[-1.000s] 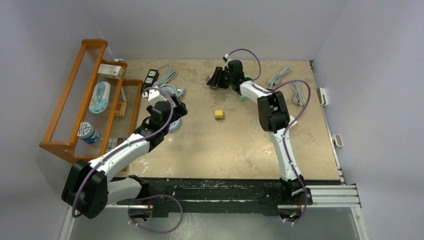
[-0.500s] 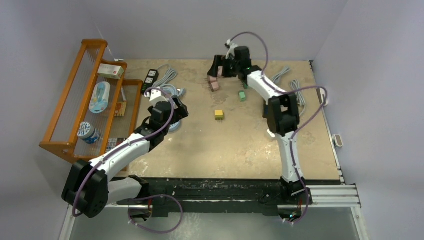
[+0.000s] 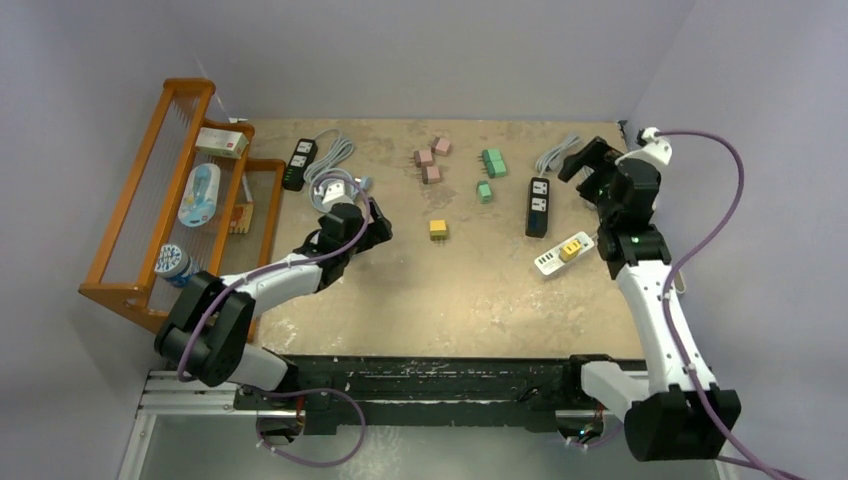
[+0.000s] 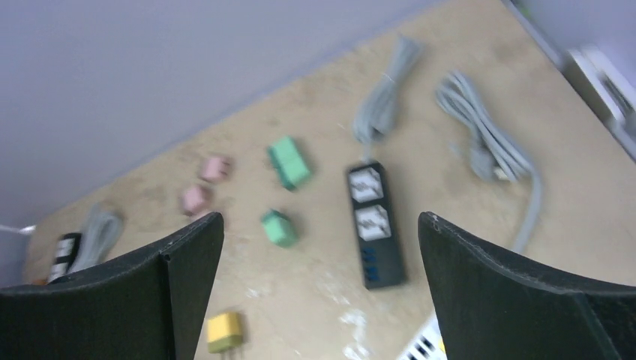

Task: Pull the plug off the socket

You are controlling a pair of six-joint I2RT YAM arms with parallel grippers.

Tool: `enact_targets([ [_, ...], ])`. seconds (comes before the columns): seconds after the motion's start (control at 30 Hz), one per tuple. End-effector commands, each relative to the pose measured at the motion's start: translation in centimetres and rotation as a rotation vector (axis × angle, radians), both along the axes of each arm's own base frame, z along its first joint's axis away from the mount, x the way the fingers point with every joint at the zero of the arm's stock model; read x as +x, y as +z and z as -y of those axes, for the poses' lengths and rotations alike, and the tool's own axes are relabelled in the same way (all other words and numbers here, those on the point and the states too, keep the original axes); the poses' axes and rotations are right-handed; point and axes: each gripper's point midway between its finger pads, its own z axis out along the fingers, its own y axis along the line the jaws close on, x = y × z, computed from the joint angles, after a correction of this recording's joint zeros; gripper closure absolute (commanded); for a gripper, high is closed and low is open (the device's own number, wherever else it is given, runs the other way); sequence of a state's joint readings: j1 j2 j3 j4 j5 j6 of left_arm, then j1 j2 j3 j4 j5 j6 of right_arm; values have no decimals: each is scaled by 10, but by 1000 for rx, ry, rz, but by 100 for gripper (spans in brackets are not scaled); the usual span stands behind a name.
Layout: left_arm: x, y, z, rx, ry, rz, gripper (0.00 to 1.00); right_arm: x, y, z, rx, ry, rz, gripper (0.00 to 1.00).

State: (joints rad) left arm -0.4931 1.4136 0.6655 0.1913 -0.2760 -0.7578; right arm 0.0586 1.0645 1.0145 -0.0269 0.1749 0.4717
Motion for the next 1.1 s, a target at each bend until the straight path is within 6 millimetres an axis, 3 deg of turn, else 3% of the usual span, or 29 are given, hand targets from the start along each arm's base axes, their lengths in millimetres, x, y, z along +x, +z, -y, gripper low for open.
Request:
enact_targets([
  [0.0,22,27,28,-92,-48,104,13,-36,-135,38,80,-171,-438,0],
  [0.1,21,26,37,-107,-72,103,13,-50,-171,44,129,-176,-570,0],
  [0.2,20,30,46,-111,-99,112,13,-50,-191,44,138,-158,-652,1],
  [0.37,14,32,66,-100,-149,111,13,-45,-212,28,186,-76,-712,9],
  [0.53,6,34,92,-98,-204,120,13,-49,-226,34,167,-107,-732,19],
  [0.7,1,37,129,-104,-290,121,13,-52,-239,40,146,-136,-752,22],
  [0.73,0,35,138,-106,-308,116,12,-51,-240,39,143,-131,-747,28],
  [0.8,-1,38,152,-115,-340,116,13,-48,-238,35,144,-92,-720,99],
  [0.87,-1,43,168,-128,-376,124,12,-44,-230,21,165,0,-652,100],
  [0.93,-3,45,183,-140,-418,125,13,-37,-205,9,175,75,-532,100],
  [1.07,-6,44,211,-175,-491,113,13,-35,-180,20,112,49,-490,100],
])
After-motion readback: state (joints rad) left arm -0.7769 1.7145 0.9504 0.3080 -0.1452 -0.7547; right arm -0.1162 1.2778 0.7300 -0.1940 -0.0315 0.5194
